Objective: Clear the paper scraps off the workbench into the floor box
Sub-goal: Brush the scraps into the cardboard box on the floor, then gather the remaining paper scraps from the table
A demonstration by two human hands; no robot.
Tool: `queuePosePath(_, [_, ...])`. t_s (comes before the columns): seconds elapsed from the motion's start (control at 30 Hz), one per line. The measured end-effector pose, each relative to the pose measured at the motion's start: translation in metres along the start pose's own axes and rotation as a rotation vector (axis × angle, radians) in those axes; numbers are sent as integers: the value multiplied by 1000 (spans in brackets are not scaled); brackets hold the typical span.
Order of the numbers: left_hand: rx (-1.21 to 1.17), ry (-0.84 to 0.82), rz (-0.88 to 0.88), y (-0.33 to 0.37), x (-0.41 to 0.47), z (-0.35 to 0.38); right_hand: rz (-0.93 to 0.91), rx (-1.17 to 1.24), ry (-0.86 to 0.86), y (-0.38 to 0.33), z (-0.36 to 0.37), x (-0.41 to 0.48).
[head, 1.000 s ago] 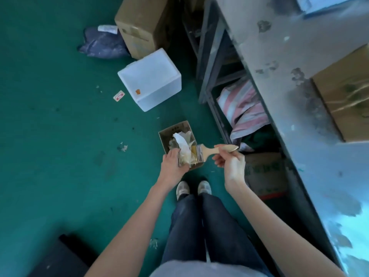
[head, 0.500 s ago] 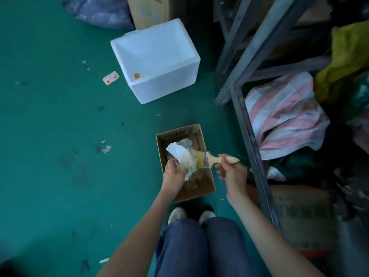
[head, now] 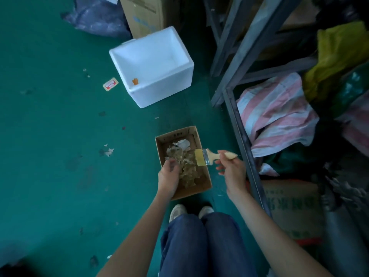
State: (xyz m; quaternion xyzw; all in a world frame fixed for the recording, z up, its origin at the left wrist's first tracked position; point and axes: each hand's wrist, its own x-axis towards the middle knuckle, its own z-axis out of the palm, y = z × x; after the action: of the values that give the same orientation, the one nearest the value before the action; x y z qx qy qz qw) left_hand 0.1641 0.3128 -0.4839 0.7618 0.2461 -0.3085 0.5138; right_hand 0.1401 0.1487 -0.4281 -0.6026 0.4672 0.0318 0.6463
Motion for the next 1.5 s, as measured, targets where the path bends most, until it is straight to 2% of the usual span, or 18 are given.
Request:
queuePosePath(0.37, [24,25,117,130,-144,-66,-104,39,22,-136,-34,-154])
queuePosePath(0.57, [26,-24,201,183,-212,-90,-169,33,-28,-178,-57,-226])
queuePosePath(0.7, [59,-57,328,211,-257,-97,-247,132,7,-203,-81,-270])
queuePosePath(1.03, [134,-308,452,232,-330,-56,-378,311,241,-225,-162,-328])
queuePosePath(1.2, [129,-422,503,250,-368,-16,-461,425,446,-228,-216,-354])
queuePosePath(1.5, [-87,-574,368,259,-457,86,-528,531,715,-200,-319,-395])
